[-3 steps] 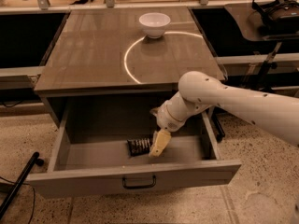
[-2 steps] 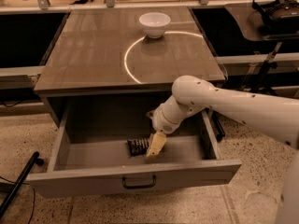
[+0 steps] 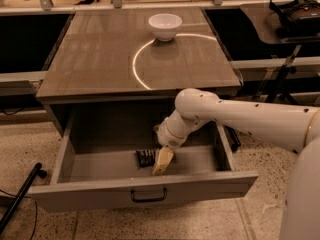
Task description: Pick rxbar chocolate from top drawer and place on counter
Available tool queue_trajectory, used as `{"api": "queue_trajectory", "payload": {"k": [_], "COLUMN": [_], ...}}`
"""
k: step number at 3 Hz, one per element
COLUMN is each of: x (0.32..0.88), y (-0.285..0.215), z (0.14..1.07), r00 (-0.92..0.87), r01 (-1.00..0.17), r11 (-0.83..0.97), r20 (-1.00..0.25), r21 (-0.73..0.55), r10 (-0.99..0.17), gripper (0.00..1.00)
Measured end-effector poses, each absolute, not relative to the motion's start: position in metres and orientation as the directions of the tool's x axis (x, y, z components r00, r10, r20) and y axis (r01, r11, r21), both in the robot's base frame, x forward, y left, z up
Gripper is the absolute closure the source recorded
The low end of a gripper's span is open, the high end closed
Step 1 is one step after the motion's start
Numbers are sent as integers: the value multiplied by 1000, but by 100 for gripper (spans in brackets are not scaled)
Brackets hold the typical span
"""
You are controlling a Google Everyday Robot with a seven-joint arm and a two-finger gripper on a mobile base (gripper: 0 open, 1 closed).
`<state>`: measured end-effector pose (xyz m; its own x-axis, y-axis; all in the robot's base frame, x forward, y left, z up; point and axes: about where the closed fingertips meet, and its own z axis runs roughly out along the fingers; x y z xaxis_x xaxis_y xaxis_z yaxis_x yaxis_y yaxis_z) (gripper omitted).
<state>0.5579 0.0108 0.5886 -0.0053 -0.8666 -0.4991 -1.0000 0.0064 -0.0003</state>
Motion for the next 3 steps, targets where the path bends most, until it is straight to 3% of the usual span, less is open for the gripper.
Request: {"api": "queue_trajectory", "payload": {"k": [1, 3], "x": [555, 553], "y": [13, 13], "z": [583, 590], "r00": [-7, -8], "r01": [-1000, -1000], "r11": [7, 8], "r20": [-485, -481], "r21": [1, 3], "r10": [-875, -877], "gripper": [18, 65]}}
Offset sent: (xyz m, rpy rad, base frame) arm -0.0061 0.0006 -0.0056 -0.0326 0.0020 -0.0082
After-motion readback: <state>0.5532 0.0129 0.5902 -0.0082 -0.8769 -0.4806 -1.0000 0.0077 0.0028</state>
